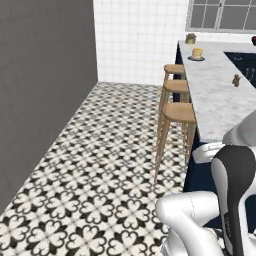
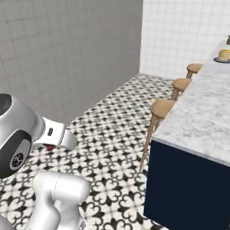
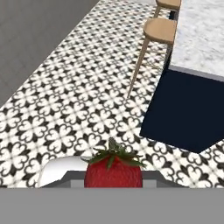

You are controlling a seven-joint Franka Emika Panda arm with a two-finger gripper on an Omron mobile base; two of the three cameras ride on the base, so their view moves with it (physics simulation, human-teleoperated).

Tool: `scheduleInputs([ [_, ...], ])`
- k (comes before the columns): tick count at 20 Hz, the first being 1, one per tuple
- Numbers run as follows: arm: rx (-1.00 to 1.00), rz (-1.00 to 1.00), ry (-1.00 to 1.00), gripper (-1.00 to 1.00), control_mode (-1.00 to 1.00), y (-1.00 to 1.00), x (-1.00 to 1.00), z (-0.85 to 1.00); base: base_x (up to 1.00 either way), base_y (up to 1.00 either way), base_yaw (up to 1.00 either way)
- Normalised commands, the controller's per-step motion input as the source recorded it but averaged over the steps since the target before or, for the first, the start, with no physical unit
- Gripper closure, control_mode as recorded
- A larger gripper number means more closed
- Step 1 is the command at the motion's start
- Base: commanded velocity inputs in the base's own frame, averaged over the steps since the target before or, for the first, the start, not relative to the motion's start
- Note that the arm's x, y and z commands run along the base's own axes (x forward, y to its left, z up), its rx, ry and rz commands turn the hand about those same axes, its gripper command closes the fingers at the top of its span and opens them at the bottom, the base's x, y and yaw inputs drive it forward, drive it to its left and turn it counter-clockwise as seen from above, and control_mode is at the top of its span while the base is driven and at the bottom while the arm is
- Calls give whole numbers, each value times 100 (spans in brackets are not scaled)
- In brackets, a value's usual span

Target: Take the strawberry from the fridge and place it on top of the pancake, located on the dining counter.

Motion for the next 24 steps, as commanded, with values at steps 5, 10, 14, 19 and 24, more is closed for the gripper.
scheduleInputs([
  [5, 0, 0, 0, 100, 100, 0, 0, 0, 100, 97, -54],
  [10, 0, 0, 0, 100, 100, 0, 0, 0, 77, 100, -46],
  [14, 0, 0, 0, 100, 100, 0, 0, 0, 74, 100, -41],
  [19, 0, 0, 0, 100, 100, 0, 0, 0, 92, 100, -43],
  [24, 0, 0, 0, 100, 100, 0, 0, 0, 100, 100, -47],
])
